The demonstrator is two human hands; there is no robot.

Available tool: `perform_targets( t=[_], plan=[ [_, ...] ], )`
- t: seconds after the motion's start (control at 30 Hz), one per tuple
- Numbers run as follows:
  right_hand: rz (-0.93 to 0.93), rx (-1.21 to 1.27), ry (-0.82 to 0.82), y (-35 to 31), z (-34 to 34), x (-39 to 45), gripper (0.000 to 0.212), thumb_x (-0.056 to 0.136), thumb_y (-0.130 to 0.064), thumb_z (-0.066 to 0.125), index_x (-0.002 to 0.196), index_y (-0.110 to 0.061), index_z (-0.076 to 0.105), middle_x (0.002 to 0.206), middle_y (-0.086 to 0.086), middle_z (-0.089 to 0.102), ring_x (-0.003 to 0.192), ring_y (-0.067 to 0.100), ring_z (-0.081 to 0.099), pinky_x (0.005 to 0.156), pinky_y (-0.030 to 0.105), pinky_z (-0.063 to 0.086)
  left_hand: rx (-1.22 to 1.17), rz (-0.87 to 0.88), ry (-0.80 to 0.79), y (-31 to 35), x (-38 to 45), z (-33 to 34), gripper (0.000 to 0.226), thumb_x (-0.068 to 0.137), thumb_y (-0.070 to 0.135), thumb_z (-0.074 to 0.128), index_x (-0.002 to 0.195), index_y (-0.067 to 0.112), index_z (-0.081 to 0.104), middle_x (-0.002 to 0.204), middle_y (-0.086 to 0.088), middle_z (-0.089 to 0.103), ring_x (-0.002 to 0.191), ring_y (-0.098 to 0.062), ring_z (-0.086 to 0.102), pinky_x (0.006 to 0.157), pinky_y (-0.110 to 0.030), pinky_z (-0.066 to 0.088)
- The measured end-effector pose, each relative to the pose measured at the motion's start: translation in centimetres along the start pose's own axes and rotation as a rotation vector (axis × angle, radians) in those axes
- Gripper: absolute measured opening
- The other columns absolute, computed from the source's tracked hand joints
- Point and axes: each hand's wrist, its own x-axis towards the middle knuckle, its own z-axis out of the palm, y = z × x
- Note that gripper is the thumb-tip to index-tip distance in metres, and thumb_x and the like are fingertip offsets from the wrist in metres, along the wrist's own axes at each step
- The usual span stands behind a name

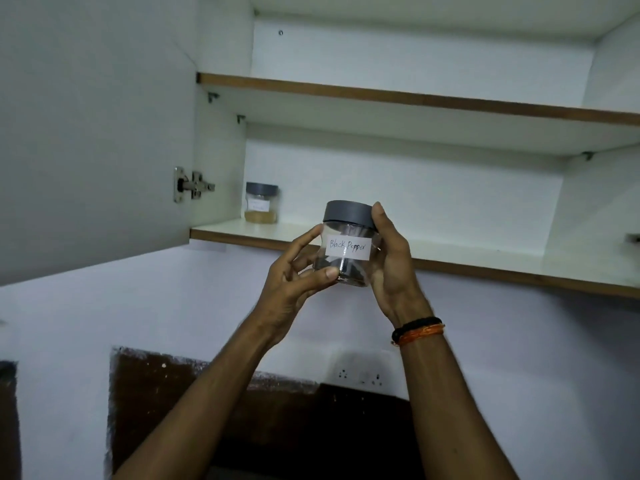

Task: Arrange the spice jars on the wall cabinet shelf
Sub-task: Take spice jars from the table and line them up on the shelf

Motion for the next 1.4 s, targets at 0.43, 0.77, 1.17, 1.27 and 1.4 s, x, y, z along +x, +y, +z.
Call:
perform_targets(
  t=[0.43,0.77,1.17,1.27,1.4],
  plan=[
    [-0.108,-0.329,-0.008,-2.4,-0.1,6.1,0.046,0.079,-0.05,0.079,0.113,-0.018,0.076,0.109,0.008,0.077,0.101,0.028,0.073,0.089,0.046,0.059,0.17,0.027,-0.079,1.4,6.1,-3.4,0.077,0.075,0.026,0.085,0.141,0.039,0.049,0.124,-0.009,0.069,0.12,-0.024,0.064,0.107,-0.045,0.048],
    [-0.031,-0.493,0.071,0.2,-1.2,15.9,0.059,0.069,-0.046,0.089,0.113,-0.013,0.069,0.111,0.009,0.074,0.095,0.024,0.071,0.082,0.039,0.058,1.644,-0.198,-0.537,0.0,12.2,-7.6,0.086,0.089,0.074,0.045,0.158,0.029,0.02,0.164,0.001,0.027,0.146,-0.024,0.035,0.114,-0.044,0.032],
    [0.032,-0.656,-0.086,5.9,1.4,24.7,0.048,0.071,-0.046,0.088,0.089,-0.011,0.062,0.094,0.007,0.072,0.102,0.029,0.071,0.074,0.04,0.053,1.565,0.006,-0.476,-0.9,13.1,-9.6,0.069,0.091,0.077,0.03,0.15,0.042,0.036,0.154,0.011,0.044,0.135,-0.015,0.049,0.105,-0.038,0.041],
    [0.033,-0.726,-0.12,6.9,1.9,26.5,0.048,0.074,-0.044,0.086,0.094,-0.006,0.064,0.089,0.006,0.067,0.103,0.033,0.069,0.072,0.035,0.046,1.571,0.034,-0.471,-1.2,13.0,-9.7,0.071,0.09,0.078,0.027,0.15,0.043,0.036,0.154,0.011,0.044,0.136,-0.015,0.049,0.106,-0.04,0.044],
    [0.038,-0.816,-0.148,7.7,2.7,28.4,0.055,0.076,-0.049,0.084,0.1,-0.002,0.067,0.099,0.011,0.072,0.099,0.03,0.067,0.074,0.035,0.047,1.569,0.039,-0.467,-1.2,13.2,-9.8,0.073,0.088,0.078,0.024,0.15,0.042,0.036,0.152,0.01,0.047,0.135,-0.015,0.05,0.107,-0.042,0.045]
  ],
)
